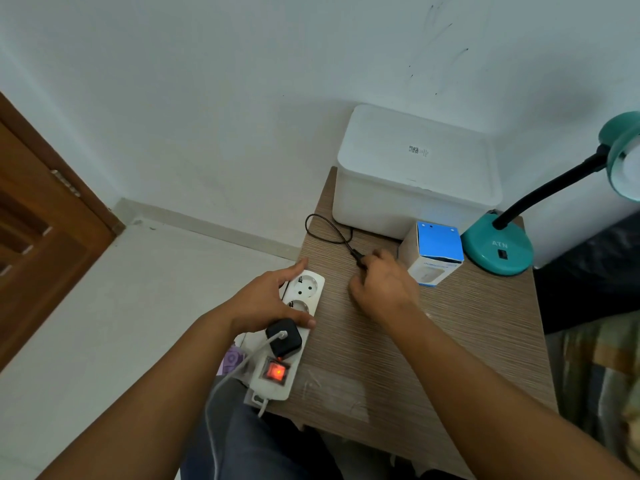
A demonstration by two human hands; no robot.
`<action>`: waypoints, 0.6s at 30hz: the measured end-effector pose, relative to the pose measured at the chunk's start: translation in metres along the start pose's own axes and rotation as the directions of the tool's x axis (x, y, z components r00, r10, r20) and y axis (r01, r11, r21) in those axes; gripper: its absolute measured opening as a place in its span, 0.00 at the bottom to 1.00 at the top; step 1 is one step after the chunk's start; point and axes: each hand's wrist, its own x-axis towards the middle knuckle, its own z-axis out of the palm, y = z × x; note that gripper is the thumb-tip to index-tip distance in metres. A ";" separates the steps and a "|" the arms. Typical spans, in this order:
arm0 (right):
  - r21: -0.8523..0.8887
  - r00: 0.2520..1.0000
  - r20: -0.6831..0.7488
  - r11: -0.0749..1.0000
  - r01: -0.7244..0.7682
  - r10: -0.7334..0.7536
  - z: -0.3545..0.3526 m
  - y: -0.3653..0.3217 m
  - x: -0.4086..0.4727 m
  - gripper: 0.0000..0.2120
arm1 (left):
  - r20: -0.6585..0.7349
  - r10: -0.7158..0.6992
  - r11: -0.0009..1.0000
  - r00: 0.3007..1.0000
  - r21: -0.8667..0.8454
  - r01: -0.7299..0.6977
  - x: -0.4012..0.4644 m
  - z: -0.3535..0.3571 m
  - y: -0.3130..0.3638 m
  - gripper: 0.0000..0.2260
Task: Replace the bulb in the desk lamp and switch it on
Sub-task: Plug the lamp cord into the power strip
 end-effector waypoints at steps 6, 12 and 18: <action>0.167 0.997 0.036 0.983 -0.074 0.069 -0.004 0.004 0.004 0.05 | -0.006 -0.001 1.000 1.000 -0.007 0.001 -0.001 0.001 0.000 0.51; 0.399 0.985 0.120 0.903 -0.159 0.121 0.001 0.007 0.012 0.21 | 0.000 -0.002 1.000 1.000 0.006 0.002 0.000 0.001 -0.001 0.51; 0.559 0.960 0.247 0.790 -0.250 0.129 -0.005 0.001 0.010 0.13 | -0.003 0.003 1.000 1.000 0.014 -0.003 0.000 0.000 -0.002 0.52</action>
